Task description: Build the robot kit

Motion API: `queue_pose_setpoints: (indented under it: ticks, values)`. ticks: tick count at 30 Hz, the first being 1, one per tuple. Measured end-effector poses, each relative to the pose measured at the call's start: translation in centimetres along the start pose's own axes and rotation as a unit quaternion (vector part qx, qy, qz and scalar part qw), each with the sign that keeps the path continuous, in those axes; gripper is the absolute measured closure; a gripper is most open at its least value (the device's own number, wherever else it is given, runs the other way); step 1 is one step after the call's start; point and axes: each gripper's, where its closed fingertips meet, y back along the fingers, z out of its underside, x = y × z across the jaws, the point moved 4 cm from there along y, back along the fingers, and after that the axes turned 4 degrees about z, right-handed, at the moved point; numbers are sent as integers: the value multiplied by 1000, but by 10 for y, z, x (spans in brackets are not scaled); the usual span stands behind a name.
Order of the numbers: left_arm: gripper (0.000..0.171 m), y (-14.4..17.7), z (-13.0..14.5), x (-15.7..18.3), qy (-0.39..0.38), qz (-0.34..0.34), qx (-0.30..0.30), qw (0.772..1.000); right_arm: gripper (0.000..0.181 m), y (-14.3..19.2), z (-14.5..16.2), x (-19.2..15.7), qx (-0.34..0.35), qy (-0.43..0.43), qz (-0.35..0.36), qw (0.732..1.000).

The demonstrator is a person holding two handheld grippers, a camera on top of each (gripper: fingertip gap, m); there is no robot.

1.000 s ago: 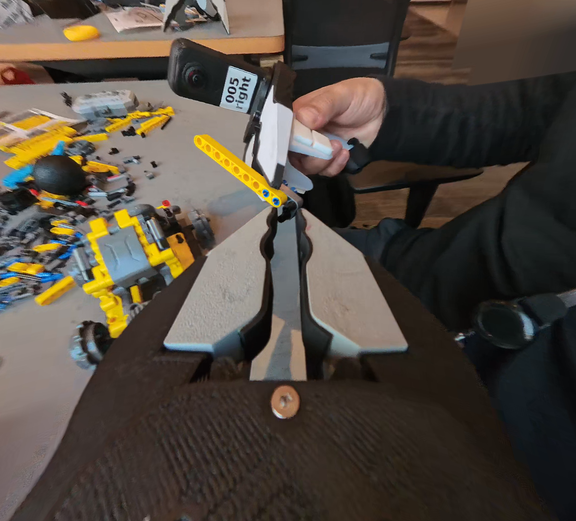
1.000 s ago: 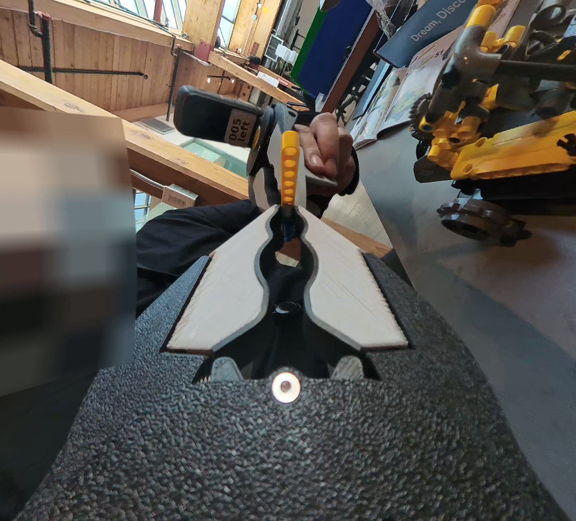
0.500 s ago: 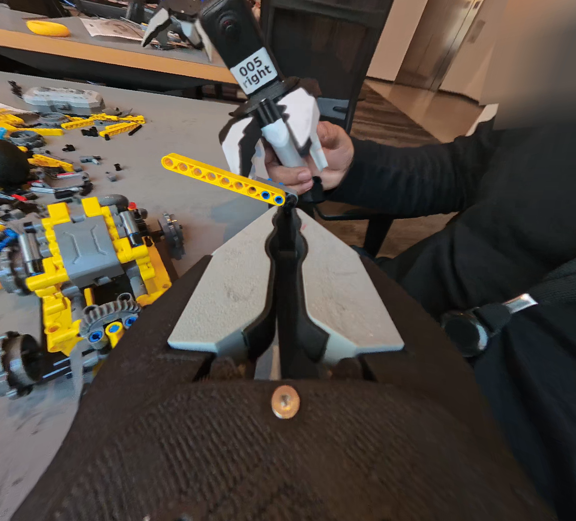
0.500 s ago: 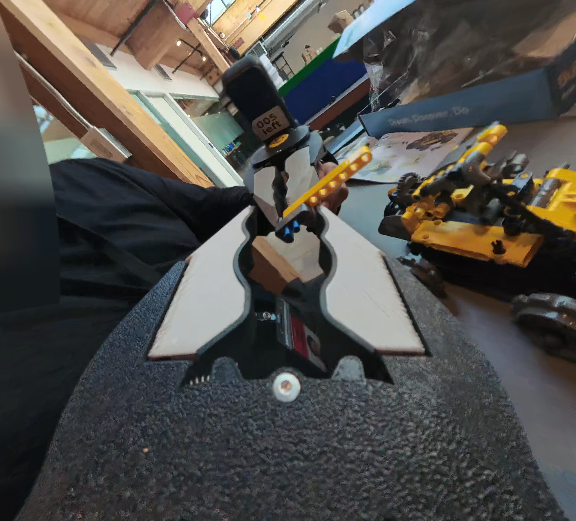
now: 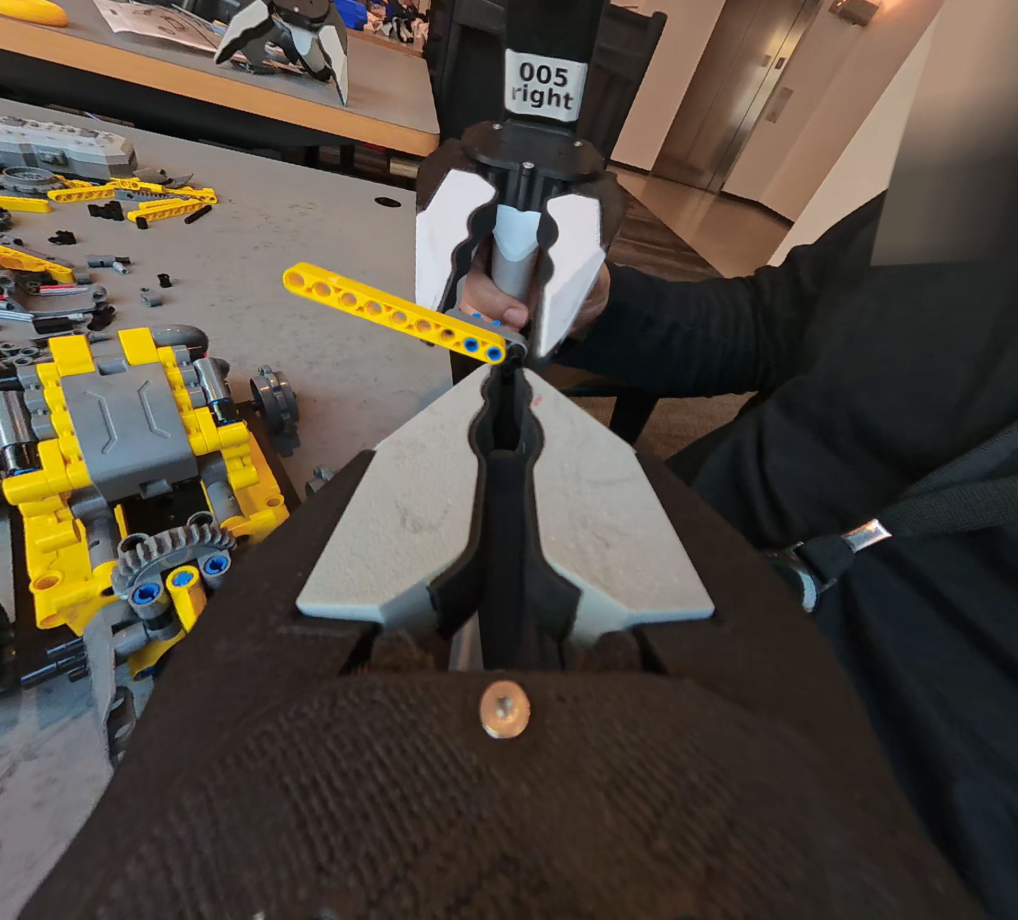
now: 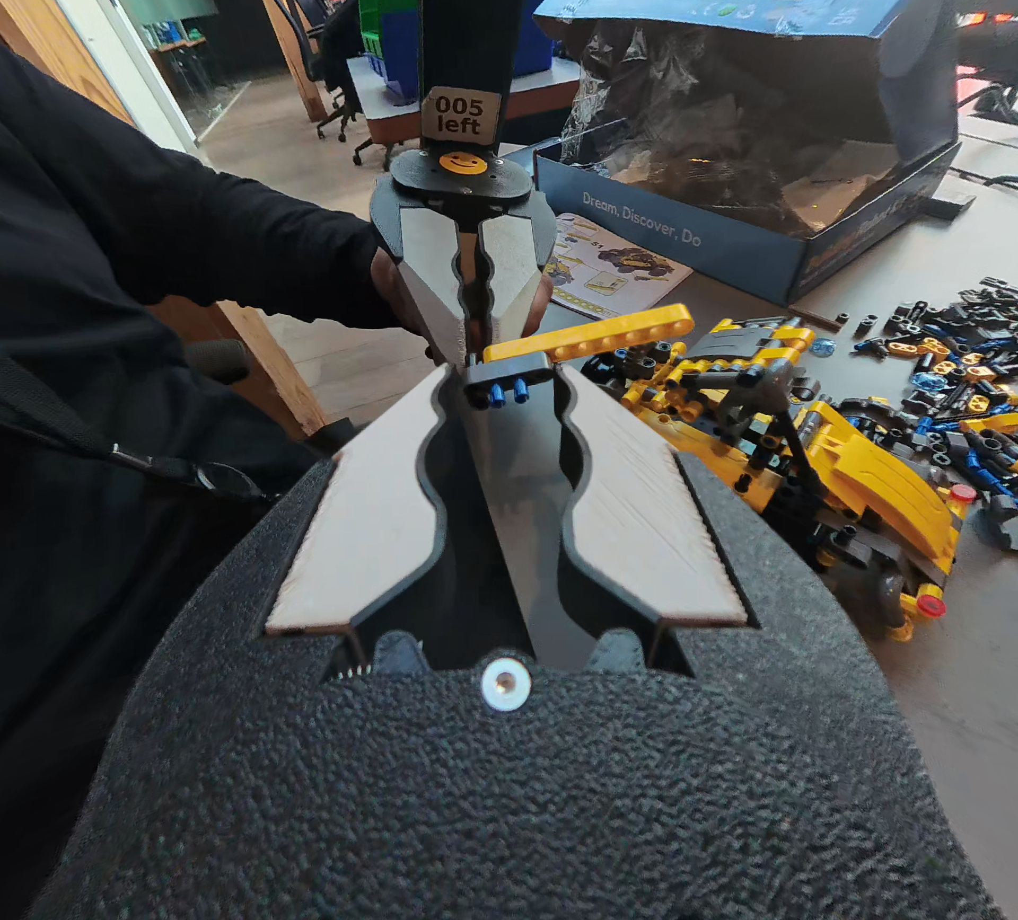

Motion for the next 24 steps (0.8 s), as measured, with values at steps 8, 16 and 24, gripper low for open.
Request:
queue_pose_setpoints:
  ticks: [8, 16, 24]
  values:
    - [170, 2, 0, -1, 17, 6, 14, 1000, 148, 0, -1, -1, 31, 47, 37, 998]
    - [169, 2, -3, 3, 44, 41, 30, 998, 144, 2, -5, -5, 53, 63, 41, 996]
    - [170, 2, -2, 2, 60, 48, 47, 996, 149, 1, -5, -6, 68, 62, 54, 994]
